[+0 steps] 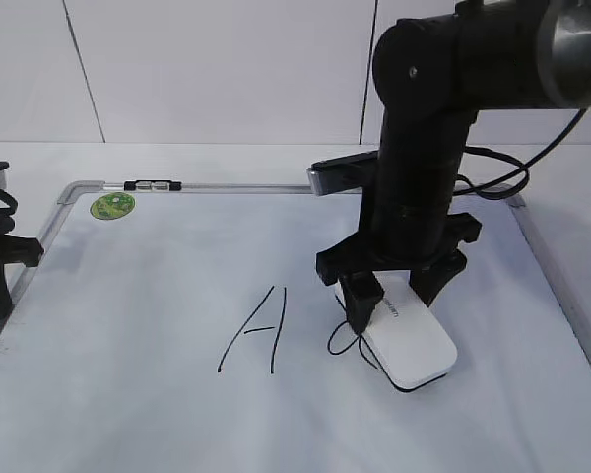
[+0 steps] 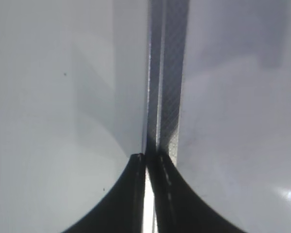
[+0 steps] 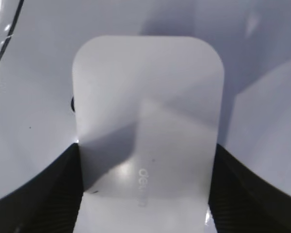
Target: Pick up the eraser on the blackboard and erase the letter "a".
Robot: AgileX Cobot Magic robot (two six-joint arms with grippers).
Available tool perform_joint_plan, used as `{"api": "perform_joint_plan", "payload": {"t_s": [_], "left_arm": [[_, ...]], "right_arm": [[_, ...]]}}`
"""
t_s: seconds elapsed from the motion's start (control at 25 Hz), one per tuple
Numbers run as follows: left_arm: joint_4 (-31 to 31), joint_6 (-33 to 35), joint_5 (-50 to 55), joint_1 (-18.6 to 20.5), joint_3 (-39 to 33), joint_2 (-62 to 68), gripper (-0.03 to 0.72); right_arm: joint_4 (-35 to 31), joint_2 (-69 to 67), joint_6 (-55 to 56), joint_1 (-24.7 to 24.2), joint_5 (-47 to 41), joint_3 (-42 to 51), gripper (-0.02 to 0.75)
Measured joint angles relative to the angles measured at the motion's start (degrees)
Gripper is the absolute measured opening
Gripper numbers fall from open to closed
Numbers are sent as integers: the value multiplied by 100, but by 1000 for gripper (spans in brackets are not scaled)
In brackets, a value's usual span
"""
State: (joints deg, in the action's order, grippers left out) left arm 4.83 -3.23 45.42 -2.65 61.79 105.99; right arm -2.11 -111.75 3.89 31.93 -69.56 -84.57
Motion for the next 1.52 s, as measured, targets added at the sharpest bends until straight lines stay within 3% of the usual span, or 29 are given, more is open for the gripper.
{"api": "perform_joint_plan", "payload": {"t_s": [0.8,1.24,1.52], "left_arm": [[0,10,0,0,0,0,15],[0,10,0,0,0,0,15],[0,10,0,0,0,0,15]], "right_arm": [[22,-355,0,0,64,-25,536],[-329,-373,-211,0,149,-25,536],[-311,-395,-235,264,153,-25,536]]}}
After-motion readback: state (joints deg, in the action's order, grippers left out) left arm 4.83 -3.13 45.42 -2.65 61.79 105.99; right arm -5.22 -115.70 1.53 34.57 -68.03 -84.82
